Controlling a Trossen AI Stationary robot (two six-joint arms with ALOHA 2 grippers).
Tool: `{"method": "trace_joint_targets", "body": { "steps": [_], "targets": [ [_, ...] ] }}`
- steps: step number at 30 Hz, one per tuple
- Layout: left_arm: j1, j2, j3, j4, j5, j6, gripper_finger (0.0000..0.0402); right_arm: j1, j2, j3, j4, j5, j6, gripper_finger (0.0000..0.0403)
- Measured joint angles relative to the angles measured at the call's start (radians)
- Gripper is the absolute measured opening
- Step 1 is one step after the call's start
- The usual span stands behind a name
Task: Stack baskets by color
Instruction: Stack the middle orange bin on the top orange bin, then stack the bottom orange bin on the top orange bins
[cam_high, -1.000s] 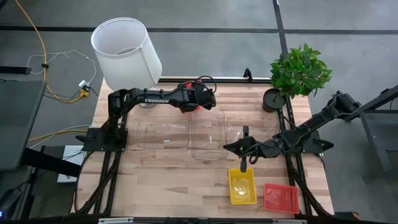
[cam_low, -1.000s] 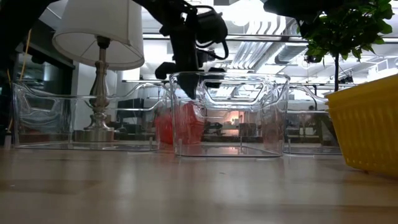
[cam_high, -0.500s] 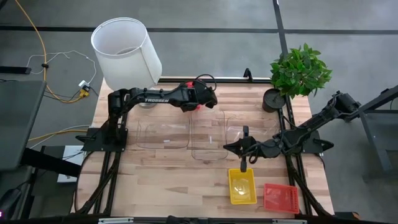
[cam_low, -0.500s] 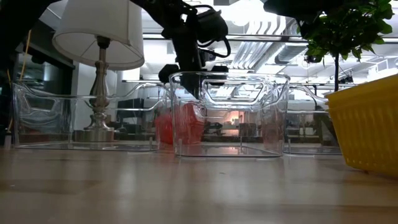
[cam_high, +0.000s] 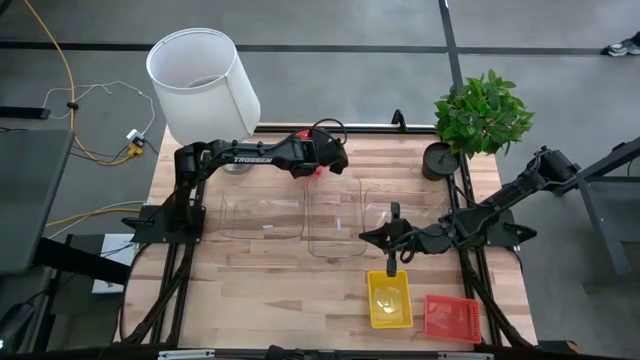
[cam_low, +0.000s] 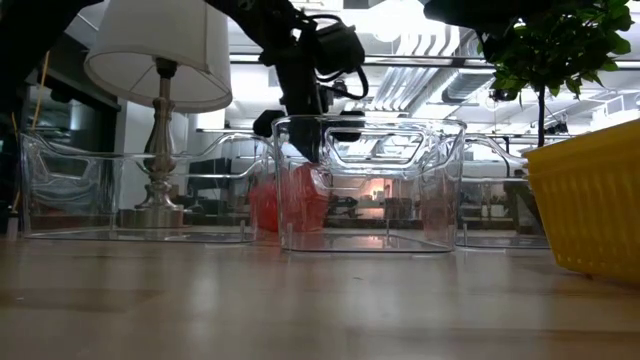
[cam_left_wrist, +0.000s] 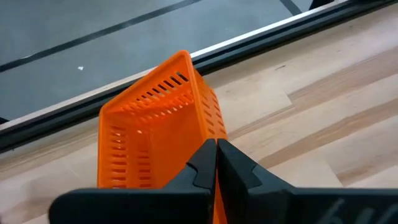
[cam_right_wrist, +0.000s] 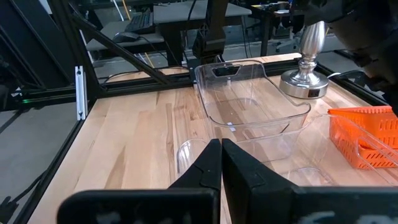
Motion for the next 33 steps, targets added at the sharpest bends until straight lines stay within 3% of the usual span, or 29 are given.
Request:
{"method": "trace_joint_targets", "body": {
  "steps": [14,23,28,33],
  "targets": [
    [0.006,0.029,0.008,-0.024,0.003,0.02,0.0,0.0,0.0,0.0,-0.007,0.0,0.0,0.0],
    [-0.052,-0.14,0.051,-0.028,-0.052,0.276,0.0,0.0,0.0,0.0,-0.005,0.0,-0.018,0.0],
    [-0.139,-0.301,-0.051,-0.019,-0.094,0.397,0.0,0.006,0.0,0.0,0.054,-0.004,-0.077,0.0],
    [-0.252,-0.507,-0.31,0.15,-0.144,0.426,0.0,0.039,-0.002,0.0,0.124,-0.005,-0.151,0.0]
  ]
}}
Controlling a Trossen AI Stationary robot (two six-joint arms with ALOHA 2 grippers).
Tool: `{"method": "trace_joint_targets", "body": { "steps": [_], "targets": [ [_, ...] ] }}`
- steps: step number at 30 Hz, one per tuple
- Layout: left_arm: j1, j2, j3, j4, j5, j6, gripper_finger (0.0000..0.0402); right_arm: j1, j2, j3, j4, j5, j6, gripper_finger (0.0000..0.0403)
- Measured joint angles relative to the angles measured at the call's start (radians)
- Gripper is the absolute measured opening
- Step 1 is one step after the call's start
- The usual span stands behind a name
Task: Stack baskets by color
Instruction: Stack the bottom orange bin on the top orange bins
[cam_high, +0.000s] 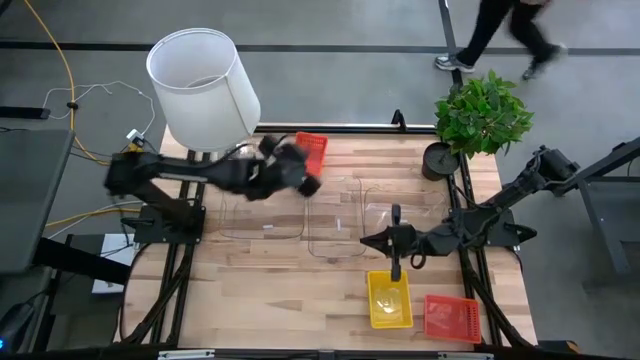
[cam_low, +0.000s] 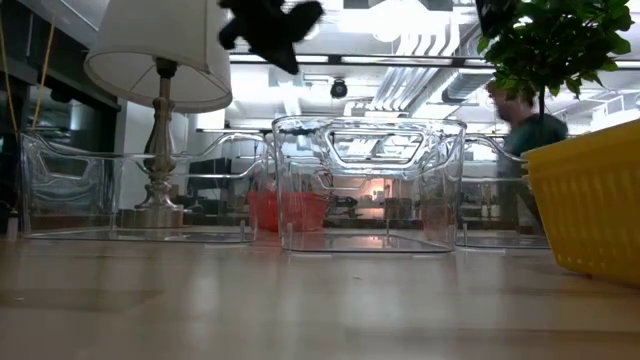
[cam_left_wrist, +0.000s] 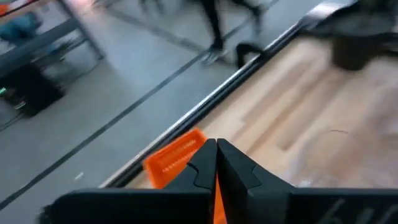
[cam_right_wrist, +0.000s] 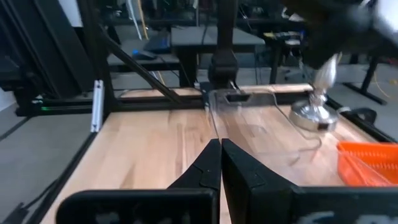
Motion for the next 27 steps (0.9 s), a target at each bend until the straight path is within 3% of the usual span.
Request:
{"method": "trace_joint_targets", "body": {
  "steps": [4,8,12,15,24,27],
  "targets": [
    [-0.109,-0.181,-0.298,0.293,0.019,0.025,0.0,0.021,0.0,0.0,0.015,0.0,-0.015,0.0],
    [-0.239,-0.332,-0.603,0.718,0.074,0.093,0.0,0.024,0.0,0.0,0.018,0.0,-0.013,0.0],
    [-0.379,-0.399,-0.846,1.153,0.118,0.212,0.0,0.022,0.0,0.0,0.019,0.008,-0.01,0.0],
    [-0.453,-0.417,-0.956,1.373,0.094,0.286,0.0,0.022,0.0,0.0,0.019,0.008,-0.004,0.0],
    [-0.498,-0.433,-1.002,1.431,0.075,0.364,0.0,-0.006,0.0,0.012,0.012,0.052,0.021,0.0001],
    [-0.498,-0.433,-1.001,1.431,0.075,0.385,0.0,0.008,0.0,0.101,-0.094,-0.007,0.086,0.0016]
  ]
}}
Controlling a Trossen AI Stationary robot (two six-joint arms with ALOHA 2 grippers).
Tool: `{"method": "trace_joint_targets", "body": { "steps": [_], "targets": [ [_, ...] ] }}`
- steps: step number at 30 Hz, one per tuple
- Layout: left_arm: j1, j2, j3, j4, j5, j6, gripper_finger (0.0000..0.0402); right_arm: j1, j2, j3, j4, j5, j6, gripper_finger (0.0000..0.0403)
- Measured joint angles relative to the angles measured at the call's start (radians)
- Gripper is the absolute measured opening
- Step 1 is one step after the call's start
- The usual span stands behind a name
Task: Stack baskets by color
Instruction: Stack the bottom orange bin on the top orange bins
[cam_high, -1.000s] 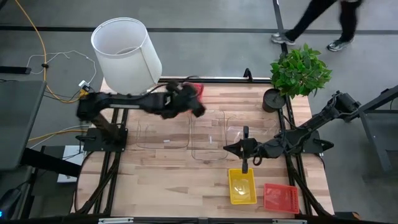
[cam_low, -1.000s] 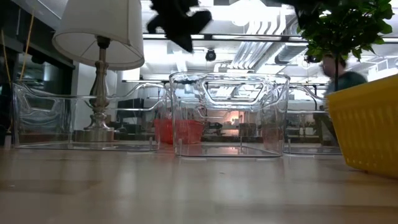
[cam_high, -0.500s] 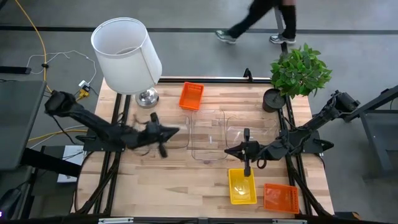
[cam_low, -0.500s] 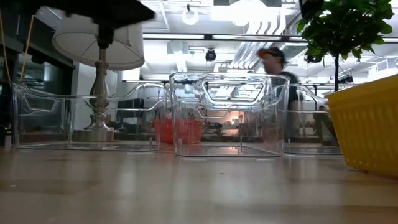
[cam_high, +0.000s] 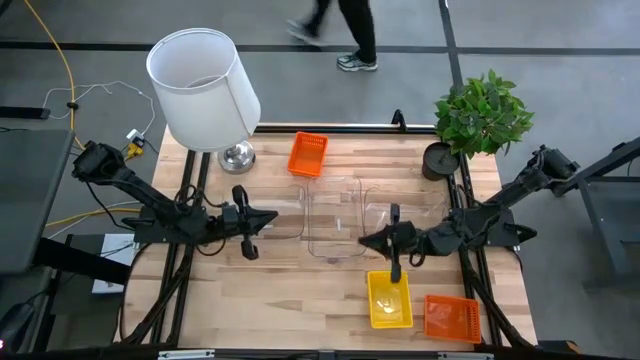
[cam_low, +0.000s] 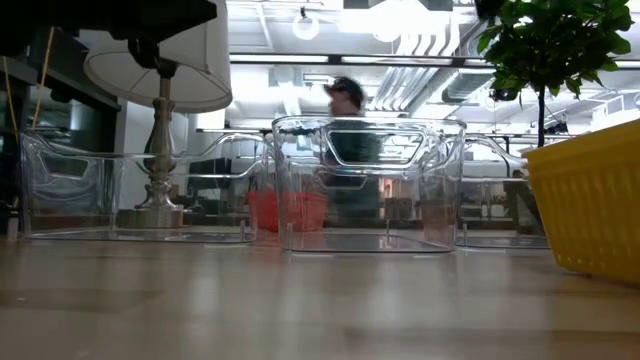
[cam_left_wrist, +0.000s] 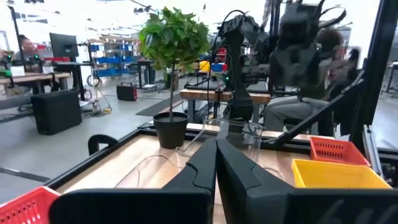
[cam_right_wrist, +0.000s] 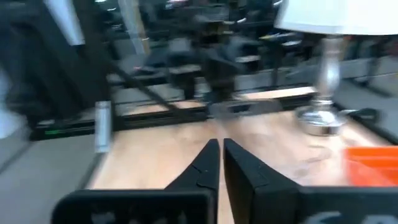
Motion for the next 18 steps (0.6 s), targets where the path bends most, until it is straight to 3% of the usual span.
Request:
{"method": "trace_joint_targets", "body": {
  "steps": [7,11,15,18],
  "targets": [
    [0.0,0.0,0.0,0.0,0.0,0.016,0.0,0.129,0.083,0.368,-0.787,0.023,0.327,0.01],
    [0.0,0.0,0.0,0.0,0.017,0.014,0.0,0.208,0.177,0.545,-1.22,-0.13,0.673,0.0136],
    [0.0,0.0,0.0,0.0,0.034,0.013,0.0,0.295,0.263,0.625,-1.453,-0.261,0.994,0.015],
    [0.0,0.0,0.0,0.0,0.034,0.013,0.0,0.358,0.316,0.631,-1.542,-0.357,1.135,0.0151]
  ]
}}
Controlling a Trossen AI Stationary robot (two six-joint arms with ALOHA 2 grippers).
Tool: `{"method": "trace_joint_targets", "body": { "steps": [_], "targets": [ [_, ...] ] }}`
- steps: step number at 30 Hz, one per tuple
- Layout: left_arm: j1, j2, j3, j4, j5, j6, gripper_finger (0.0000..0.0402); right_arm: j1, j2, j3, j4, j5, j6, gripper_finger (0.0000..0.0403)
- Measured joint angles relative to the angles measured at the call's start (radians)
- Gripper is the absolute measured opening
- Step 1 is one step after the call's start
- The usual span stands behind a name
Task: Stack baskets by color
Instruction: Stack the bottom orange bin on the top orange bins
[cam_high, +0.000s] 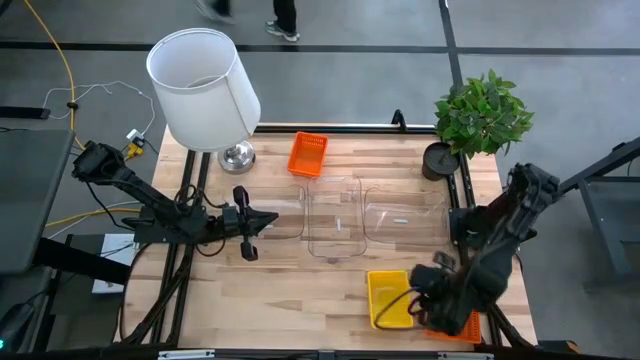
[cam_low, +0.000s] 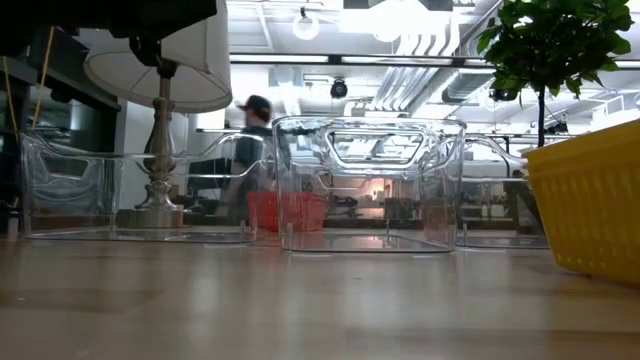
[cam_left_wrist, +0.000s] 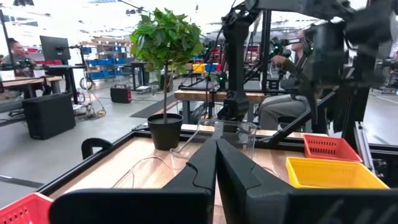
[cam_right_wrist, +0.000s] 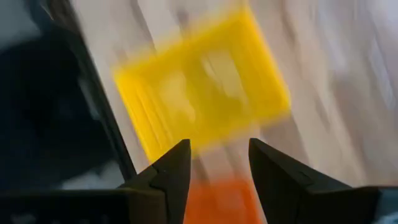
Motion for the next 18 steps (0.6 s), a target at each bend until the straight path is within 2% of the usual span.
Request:
{"method": "trace_joint_targets", "body": {
  "steps": [4,8,12,18],
  "targets": [
    [0.0,0.0,0.0,0.0,0.0,-0.009,0.0,0.068,0.073,-0.014,-0.083,-0.119,0.12,0.0149],
    [0.0,0.0,0.001,-0.001,0.0,-0.016,0.0,0.104,0.141,-0.046,-0.089,-0.232,0.147,0.015],
    [0.0,0.0,0.001,-0.001,0.0,-0.019,0.0,0.11,0.209,-0.069,-0.091,-0.308,0.109,0.015],
    [0.0,0.0,0.001,-0.009,0.001,-0.043,0.0,0.108,0.276,-0.107,-0.089,-0.33,0.0,0.0149]
  ]
}}
